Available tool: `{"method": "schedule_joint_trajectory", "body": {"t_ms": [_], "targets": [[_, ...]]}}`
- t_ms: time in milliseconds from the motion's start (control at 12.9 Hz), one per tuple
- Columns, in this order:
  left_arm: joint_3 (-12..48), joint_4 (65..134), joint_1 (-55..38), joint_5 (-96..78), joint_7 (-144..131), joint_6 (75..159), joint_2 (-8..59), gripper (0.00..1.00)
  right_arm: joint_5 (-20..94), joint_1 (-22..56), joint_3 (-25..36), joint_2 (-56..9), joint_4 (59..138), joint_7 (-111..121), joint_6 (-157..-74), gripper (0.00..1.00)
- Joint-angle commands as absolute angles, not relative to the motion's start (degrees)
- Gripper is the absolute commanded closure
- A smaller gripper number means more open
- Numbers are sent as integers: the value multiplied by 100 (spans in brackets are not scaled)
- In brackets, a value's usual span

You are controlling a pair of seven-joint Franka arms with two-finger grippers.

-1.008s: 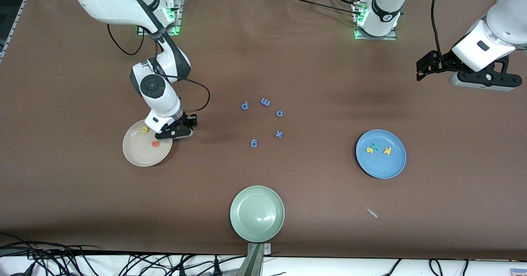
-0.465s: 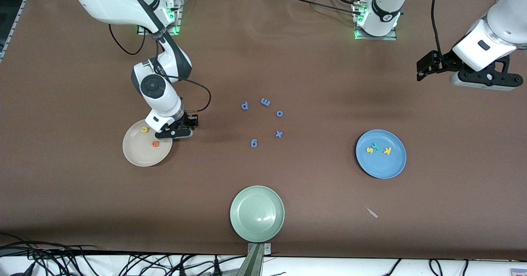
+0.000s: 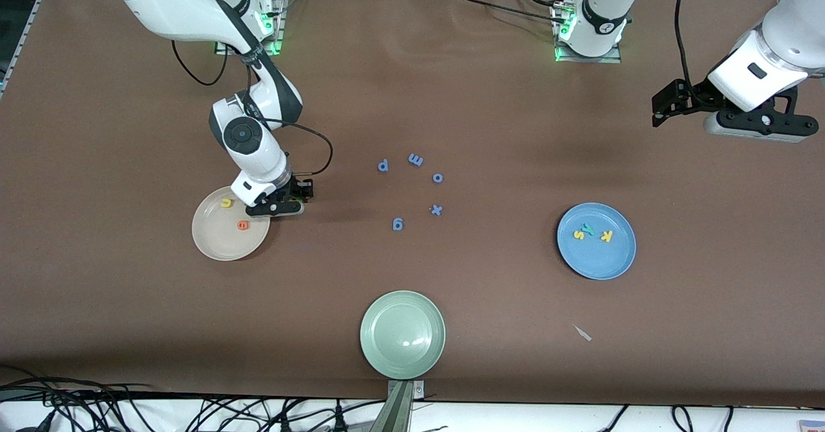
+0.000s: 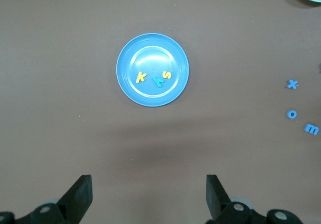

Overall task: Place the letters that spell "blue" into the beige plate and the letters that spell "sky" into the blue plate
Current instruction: 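Carry the green b toward the white plate with the right gripper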

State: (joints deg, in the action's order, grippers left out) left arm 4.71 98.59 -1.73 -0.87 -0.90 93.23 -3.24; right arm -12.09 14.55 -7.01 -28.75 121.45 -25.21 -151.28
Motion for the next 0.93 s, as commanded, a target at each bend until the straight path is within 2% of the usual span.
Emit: {"method": "schedule_joint_trajectory", "body": {"t_ms": [0,78,310,465,776,853], "targets": [[475,9747,-185,-255,-123,9316,-281,0,-1134,1450,-730,-2874,12226,-2593,-15267,43],[475,9747,-185,-246,-132,9316,-281,0,-1134,1450,-729,-2874,12226,-2593,-15267,50],[475,9747,-193,-255,-132,9316,-281,0,-1134,1450,-729,-2839,12226,-2488,-15232,80],[483,9747,-193,-246,-132,9316,-281,0,-1134,1441,-729,-2717,12182,-2295,-15179,83],[483,9747,-193,-255,-132,9316,-281,0,-1108,1179,-659,-2111,11717,-1077,-13636,82],[483,9747,-193,-255,-132,9316,-281,0,-1107,1056,-598,-1996,11707,-620,-13493,82]]}}
